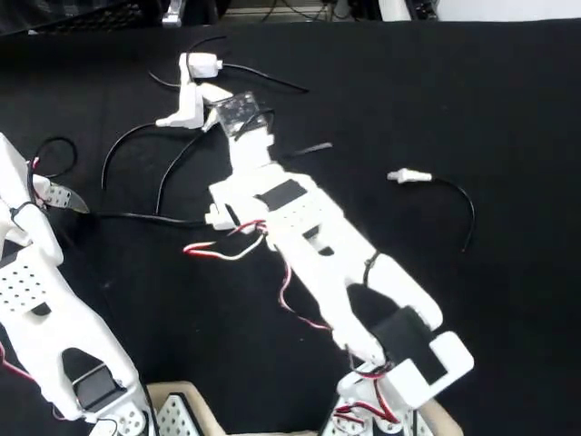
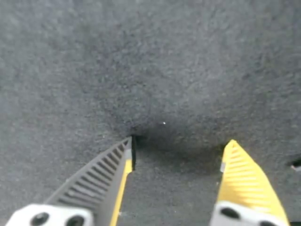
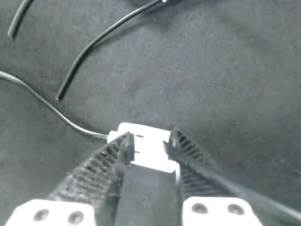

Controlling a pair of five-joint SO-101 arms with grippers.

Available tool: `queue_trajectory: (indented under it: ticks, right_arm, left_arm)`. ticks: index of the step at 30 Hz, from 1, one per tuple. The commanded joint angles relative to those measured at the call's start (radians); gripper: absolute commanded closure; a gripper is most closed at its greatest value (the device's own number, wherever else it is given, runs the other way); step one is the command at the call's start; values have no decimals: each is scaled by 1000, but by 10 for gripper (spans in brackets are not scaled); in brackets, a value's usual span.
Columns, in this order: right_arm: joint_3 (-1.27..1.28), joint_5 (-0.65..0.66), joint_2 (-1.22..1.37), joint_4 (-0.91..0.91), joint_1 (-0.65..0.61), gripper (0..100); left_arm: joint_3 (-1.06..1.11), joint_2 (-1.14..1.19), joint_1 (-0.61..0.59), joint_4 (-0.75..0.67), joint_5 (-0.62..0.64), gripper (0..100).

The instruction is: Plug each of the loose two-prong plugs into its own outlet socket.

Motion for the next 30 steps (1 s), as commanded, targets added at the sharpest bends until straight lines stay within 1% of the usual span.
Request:
queue_trajectory:
  ticks: [1,4,9,13,15,19,26,30]
  right_arm:
    - [-30,-49,4,-8,-5,920]
    - [-36,-34,-1,34,8,933]
    - [-51,-11,5,91,18,864]
    - [-48,-11,7,91,21,861]
    - [-47,-11,7,91,23,869]
    - [-47,-11,7,74,23,935]
    - [-44,-12,10,44,20,941]
    - [-53,-11,61,29,20,939]
  left_arm:
    - [-1,3,-8,-35,0,700]
    - [-2,3,-7,-35,0,700]
    - [-2,3,-7,-35,0,700]
    - [-2,3,-7,-35,0,700]
    - [-2,3,-7,-35,0,700]
    - [-2,3,-7,-35,0,700]
    - [-2,3,-7,-35,0,700]
    - [-2,3,-7,-35,0,700]
